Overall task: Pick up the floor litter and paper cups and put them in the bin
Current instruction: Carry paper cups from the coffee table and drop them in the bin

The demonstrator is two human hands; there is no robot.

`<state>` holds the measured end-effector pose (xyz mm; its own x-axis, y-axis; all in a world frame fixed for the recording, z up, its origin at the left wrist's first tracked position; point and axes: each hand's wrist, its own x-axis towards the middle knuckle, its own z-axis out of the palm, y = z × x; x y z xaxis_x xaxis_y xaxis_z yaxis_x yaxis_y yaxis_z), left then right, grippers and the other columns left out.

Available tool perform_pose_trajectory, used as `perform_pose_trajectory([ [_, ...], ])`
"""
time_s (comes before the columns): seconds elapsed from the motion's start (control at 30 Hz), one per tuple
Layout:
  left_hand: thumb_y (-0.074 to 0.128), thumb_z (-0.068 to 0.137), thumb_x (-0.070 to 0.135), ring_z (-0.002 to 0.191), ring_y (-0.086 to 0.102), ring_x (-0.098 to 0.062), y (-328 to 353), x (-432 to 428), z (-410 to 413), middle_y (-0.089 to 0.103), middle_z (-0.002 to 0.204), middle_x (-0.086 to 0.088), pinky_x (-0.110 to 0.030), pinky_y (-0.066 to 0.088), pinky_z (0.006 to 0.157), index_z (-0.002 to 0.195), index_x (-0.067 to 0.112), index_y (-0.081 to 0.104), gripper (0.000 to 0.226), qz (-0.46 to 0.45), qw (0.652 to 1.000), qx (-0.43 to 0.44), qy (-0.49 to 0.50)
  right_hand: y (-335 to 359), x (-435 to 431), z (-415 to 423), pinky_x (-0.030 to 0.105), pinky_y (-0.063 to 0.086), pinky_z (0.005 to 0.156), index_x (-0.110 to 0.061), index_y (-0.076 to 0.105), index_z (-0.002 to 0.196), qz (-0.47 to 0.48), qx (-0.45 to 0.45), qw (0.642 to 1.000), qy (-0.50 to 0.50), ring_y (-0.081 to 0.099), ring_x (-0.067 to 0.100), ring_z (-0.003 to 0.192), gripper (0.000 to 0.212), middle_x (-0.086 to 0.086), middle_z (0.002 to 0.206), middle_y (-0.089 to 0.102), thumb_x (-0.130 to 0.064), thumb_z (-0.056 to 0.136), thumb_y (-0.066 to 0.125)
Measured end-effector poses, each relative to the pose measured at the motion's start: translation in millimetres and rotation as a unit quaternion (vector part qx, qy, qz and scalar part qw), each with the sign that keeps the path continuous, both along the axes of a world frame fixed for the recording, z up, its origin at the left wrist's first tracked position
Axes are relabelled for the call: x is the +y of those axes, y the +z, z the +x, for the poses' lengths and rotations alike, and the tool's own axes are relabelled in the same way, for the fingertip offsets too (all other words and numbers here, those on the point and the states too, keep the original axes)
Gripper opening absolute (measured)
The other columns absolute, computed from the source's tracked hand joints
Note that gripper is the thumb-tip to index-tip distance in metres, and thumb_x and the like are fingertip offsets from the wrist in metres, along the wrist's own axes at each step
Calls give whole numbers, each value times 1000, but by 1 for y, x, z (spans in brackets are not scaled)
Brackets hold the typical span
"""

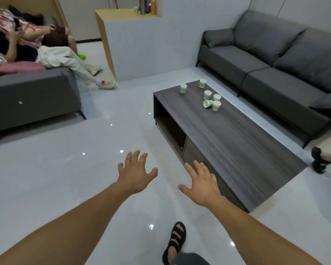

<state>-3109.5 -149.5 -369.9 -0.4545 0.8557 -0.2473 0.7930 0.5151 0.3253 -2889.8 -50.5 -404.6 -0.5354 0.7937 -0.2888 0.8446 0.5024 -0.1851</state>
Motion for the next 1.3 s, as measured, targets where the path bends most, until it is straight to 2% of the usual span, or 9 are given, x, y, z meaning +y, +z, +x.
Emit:
perform_pose_trajectory([
  [0.17,35,90,64,147,-6,-22,13,93,-29,4,161,2,-51,9,116,151,26,15,75,-1,1000,22,12,8,100,-30,53,7,118,-34,-3,155,-18,4,1000,21,-11,22,149,86,-2,164,-9,-72,88,37],
  [0.43,34,90,64,147,-6,-22,-3,223,-79,3,160,2,-51,10,116,151,27,15,74,-30,1000,2,-3,10,234,-78,52,5,118,-33,-3,155,-30,-2,999,10,-12,23,149,87,0,163,-11,-70,89,39],
  [0.7,34,89,66,147,-2,-24,-15,397,-162,6,160,0,-52,11,115,151,27,14,76,-11,996,-7,-84,1,375,-131,51,9,119,-34,-2,155,-29,-35,996,-75,-11,22,150,87,-1,163,-11,-68,89,43],
  [0.9,36,86,67,147,0,-25,-15,499,-202,8,160,0,-54,14,115,150,27,17,78,-19,989,-7,-148,-6,447,-152,52,13,119,-34,0,154,-40,-43,989,-136,-8,23,150,87,-1,163,-9,-64,88,48],
  [1.1,34,85,70,147,-1,-24,-29,591,-208,6,161,0,-54,13,115,151,27,14,80,-40,980,-19,-192,-23,521,-158,51,13,119,-33,0,155,-64,-77,982,-159,-8,23,150,89,0,163,-7,-61,86,51],
  [1.3,35,86,69,147,0,-23,-53,696,-210,7,161,0,-53,12,116,150,28,14,79,-77,972,-36,-221,-55,637,-171,48,15,118,-29,4,155,-93,-105,982,-124,-3,25,150,89,3,164,-2,-51,86,55],
])
